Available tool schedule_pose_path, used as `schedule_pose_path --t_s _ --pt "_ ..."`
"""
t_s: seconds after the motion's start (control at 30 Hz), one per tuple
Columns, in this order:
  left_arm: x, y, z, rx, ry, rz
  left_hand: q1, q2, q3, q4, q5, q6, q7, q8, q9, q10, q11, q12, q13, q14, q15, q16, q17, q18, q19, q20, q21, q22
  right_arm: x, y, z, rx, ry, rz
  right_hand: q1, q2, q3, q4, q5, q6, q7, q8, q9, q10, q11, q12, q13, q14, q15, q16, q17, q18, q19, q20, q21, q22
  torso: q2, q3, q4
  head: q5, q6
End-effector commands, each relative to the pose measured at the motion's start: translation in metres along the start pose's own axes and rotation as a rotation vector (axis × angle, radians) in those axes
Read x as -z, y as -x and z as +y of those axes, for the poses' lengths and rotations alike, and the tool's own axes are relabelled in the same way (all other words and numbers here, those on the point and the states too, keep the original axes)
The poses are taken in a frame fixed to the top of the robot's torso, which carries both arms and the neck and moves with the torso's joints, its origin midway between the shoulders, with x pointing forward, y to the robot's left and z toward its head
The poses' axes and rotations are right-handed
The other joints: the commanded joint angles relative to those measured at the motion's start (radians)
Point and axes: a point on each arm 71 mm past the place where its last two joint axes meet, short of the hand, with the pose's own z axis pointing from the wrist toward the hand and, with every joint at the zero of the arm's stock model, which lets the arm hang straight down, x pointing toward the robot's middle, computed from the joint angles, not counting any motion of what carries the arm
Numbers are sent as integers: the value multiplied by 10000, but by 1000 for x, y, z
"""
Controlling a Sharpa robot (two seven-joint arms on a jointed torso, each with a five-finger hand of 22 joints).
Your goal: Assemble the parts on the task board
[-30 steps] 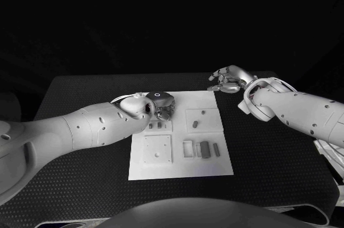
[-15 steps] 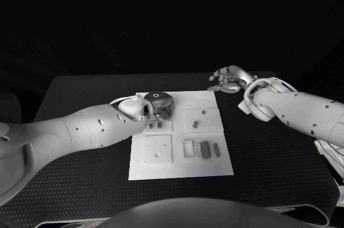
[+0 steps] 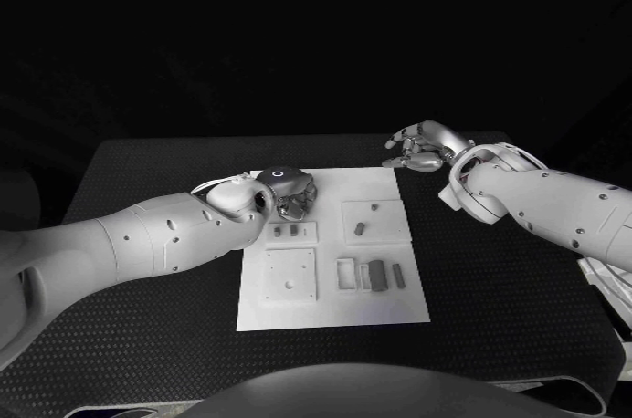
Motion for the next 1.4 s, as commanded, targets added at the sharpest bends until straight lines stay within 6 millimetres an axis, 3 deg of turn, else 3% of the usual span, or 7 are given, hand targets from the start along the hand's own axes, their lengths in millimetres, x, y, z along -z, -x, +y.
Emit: schedule_pose_path --t_s 0.03,0.33,0.8,1.4 --pt "1 8 -3 461 -61 -111 -6 36 49 -1 29 85 11 15 -10 73 20 -5 10 109 -15 18 -12 721 -23 -76 26 234 0 0 1 12 95 13 -96 -2 19 -42 -2 3 118 42 -17 -88 5 63 -13 4 -82 44 -17 146 -42 -3 -54 147 -1 2 7 12 11" --pt "9 27 5 748 12 54 -75 38 38 39 27 78 19 1 -19 77 25 -37 8 114 -10 12 -25 703 -27 -85 34 232 1 0 0 15 80 15 -97 -3 19 -42 -2 3 118 43 -18 -89 5 65 -16 4 -82 46 -19 146 -42 -3 -54 147 -8 5 11 61 42" --pt "21 24 25 734 423 563 -141 37 15 70 25 68 22 -12 -26 78 30 -74 6 113 -6 8 -36 691 -39 -98 41 233 2 1 -1 21 54 14 -97 -5 20 -44 -2 2 118 46 -20 -90 5 68 -21 2 -82 47 -22 146 -43 -3 -54 146 2 -6 17 66 36" --pt "21 19 27 722 491 781 -186 57 4 105 27 59 24 -22 -32 83 31 -109 5 113 -5 11 -43 680 -47 -110 51 234 2 1 -1 21 63 5 -94 -4 22 -47 -2 0 118 48 -23 -92 5 72 -28 1 -82 48 -26 146 -43 -4 -55 146 4 -2 -12 110 10"
